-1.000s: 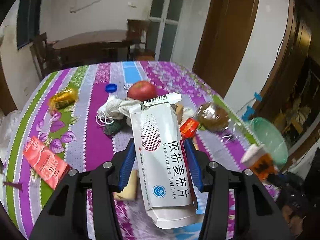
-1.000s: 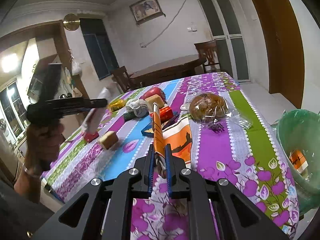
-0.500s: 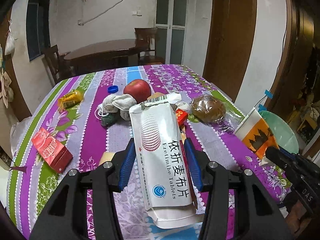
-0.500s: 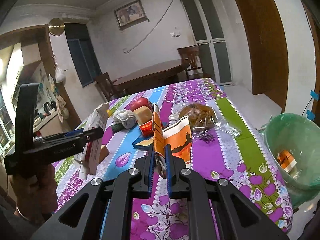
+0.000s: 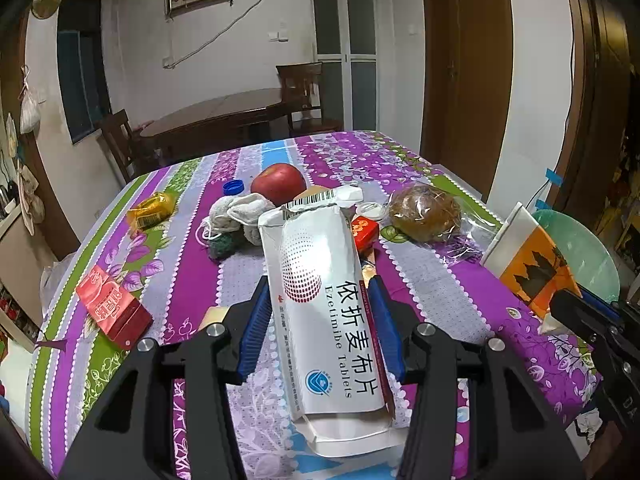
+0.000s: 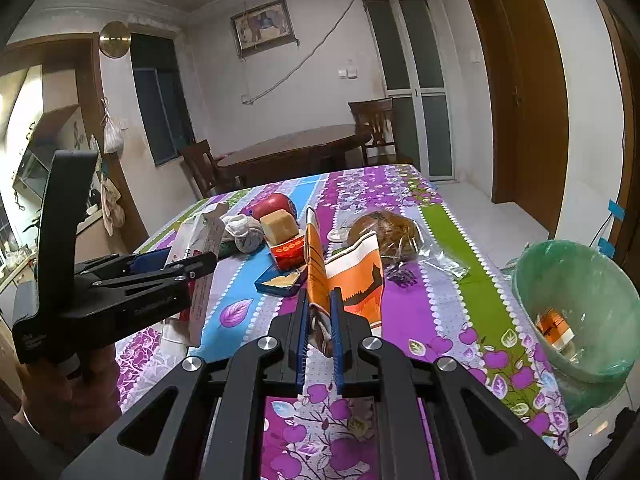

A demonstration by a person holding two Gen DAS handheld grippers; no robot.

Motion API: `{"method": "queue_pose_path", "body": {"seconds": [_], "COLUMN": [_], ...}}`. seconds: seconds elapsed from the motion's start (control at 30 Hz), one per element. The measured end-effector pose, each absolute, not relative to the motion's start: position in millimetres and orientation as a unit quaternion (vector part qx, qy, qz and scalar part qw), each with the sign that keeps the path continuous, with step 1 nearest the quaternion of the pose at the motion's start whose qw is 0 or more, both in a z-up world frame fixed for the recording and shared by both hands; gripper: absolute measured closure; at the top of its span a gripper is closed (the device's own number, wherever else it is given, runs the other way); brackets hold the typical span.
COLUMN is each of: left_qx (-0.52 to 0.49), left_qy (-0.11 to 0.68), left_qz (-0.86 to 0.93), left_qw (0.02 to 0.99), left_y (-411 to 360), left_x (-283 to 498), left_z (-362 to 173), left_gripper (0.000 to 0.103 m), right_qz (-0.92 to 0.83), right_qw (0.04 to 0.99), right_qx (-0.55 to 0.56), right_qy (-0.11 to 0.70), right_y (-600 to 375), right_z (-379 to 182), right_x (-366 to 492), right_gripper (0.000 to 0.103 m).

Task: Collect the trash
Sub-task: 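Carry the medicine box and orange wrapper over the green bin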

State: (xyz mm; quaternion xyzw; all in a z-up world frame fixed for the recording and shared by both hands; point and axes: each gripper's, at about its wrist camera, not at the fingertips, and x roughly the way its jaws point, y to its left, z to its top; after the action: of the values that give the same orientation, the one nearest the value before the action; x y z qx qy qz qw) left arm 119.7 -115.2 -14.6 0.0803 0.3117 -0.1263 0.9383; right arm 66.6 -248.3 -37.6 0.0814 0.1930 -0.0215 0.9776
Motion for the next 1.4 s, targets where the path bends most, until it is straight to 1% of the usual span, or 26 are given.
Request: {"method": "queue_pose_path", "body": {"seconds": [0.27, 0.63, 1.07, 1.2, 1.4], "left_qx": [0.094, 0.135, 0.183, 0.196, 0.206], "left_qy": [0.31, 0.302, 0.303, 0.297, 0.311], "left_qz": [-0.152, -0.216, -0.291, -0.312, -0.349], "left_qw": [0.934, 0.919, 0.889, 0.881, 0.859], "left_y": [-148, -236, -347, -371, -408], "left_x": [131, 146, 156, 154, 154], "left_z": [-9, -8, -18, -19, -23], "left_gripper": [0.056, 0.056, 0.056, 0.056, 0.056], "right_qz": [-0.049, -0.144, -0.219, -0.226, -0.235], "right_qw": [0.979, 0.969, 0.939, 0.931, 0.918], "right_qx": [0.077, 0.081, 0.112, 0.123, 0.154], "right_qy": [0.182, 0.185, 0.241, 0.259, 0.281], "right_y": [-272, -355, -473, -496, -532], "right_z": [-19, 2, 9, 8, 3], "right_x": [53, 25, 15, 18, 22], "right_gripper": [0.092, 0.092, 0.092, 0.092, 0.092]}}
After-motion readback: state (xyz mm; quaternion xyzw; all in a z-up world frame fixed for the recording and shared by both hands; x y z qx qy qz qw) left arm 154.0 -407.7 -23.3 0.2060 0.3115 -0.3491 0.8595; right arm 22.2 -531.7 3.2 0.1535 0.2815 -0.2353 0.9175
